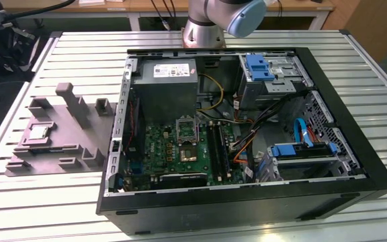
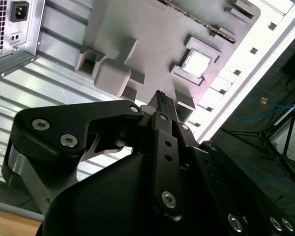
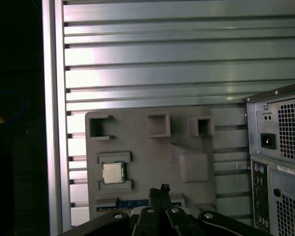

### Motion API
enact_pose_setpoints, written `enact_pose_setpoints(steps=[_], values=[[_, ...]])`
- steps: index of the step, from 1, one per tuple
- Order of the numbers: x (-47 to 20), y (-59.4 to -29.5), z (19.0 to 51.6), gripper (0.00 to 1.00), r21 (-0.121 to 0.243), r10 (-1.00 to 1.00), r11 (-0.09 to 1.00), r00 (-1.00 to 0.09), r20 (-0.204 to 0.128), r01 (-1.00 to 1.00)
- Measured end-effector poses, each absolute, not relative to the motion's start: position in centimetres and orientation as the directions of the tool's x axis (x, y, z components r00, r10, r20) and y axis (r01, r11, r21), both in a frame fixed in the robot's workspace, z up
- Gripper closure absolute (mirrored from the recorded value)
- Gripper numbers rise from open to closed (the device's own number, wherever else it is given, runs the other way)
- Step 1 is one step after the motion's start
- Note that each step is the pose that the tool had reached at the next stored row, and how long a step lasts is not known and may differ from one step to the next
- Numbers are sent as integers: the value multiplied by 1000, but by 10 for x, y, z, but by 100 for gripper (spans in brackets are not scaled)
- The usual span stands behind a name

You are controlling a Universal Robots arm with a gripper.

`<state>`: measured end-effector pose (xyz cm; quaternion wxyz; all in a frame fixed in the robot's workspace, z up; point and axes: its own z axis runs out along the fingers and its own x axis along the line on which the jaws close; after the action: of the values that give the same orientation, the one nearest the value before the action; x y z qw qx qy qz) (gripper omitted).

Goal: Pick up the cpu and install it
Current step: 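Reach for the cpu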

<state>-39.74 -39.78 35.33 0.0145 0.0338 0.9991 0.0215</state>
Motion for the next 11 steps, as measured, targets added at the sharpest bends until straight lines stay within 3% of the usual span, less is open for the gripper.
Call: enact_pose_setpoints(steps=[11], values=[[-402, -398, 353, 89, 44, 68, 997, -997, -27, 67]])
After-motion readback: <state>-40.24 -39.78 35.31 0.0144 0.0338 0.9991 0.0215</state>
